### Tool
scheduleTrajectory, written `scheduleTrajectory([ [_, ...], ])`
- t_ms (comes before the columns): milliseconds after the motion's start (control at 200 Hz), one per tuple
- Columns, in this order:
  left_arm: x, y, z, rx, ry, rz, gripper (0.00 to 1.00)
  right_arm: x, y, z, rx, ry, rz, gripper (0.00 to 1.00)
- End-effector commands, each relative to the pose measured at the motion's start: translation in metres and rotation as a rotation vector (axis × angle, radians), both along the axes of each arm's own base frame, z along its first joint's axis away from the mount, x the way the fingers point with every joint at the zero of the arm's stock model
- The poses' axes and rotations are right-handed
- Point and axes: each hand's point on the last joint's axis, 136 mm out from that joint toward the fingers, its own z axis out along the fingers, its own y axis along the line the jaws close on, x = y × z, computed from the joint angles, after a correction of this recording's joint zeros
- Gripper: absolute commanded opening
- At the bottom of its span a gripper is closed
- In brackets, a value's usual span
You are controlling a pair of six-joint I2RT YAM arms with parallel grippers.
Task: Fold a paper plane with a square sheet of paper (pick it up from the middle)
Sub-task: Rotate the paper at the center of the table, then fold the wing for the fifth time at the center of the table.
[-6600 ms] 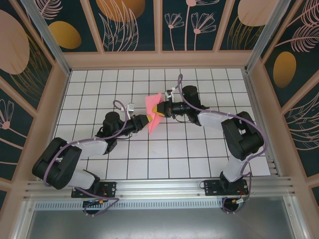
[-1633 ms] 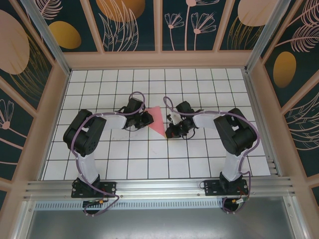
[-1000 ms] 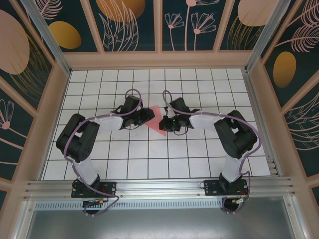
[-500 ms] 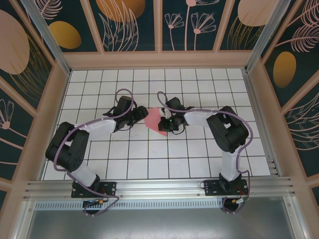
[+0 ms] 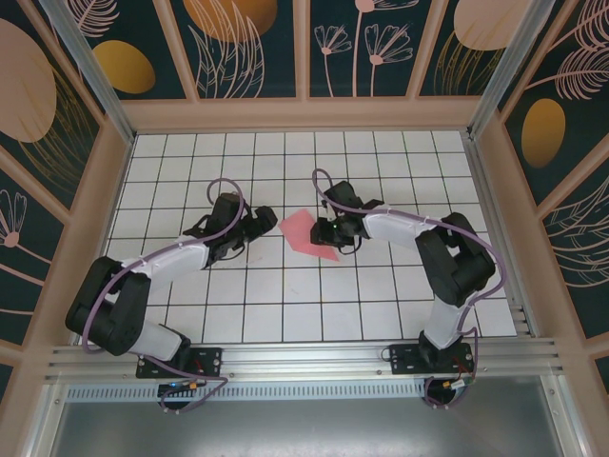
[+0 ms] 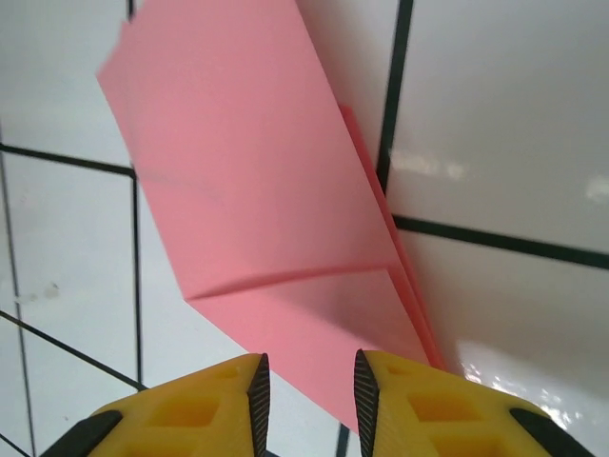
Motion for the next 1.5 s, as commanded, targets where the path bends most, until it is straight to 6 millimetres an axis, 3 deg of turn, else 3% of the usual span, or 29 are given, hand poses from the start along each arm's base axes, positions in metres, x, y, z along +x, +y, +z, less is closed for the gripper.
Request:
scheduleTrajectory([
  [0,-0.004,-0.014,0.007,-0.082,-0.032,-0.069,0.93,0.011,0.009,0.005,0.074,0.013,-0.100,0.33],
  [370,-0.019,-0.044,0.000,-0.268,0.039,-0.138,0.90,0.014,-0.002,-0.017,0.078,0.050,-0.152,0.30],
  [666,-0.032,-0.074,-0.018,-0.328,0.150,-0.159,0.79,0.005,-0.010,-0.036,0.124,0.109,-0.166,0.28],
  [841,-0.036,-0.092,-0.027,-0.346,0.194,-0.175,0.73,-0.006,-0.008,-0.037,0.207,0.149,-0.167,0.28],
  [926,-0.037,-0.099,-0.029,-0.355,0.209,-0.179,0.71,-0.001,-0.020,-0.037,0.244,0.164,-0.202,0.28],
  [1141,-0.029,-0.108,-0.026,-0.372,0.204,-0.174,0.64,-0.006,-0.025,-0.039,0.283,0.191,-0.200,0.27],
  [1176,-0.029,-0.107,-0.036,-0.359,0.227,-0.164,0.63,-0.006,-0.025,-0.040,0.284,0.193,-0.199,0.27],
  [1496,-0.023,-0.114,-0.042,-0.364,0.244,-0.160,0.61,-0.008,-0.027,-0.040,0.304,0.198,-0.190,0.27],
])
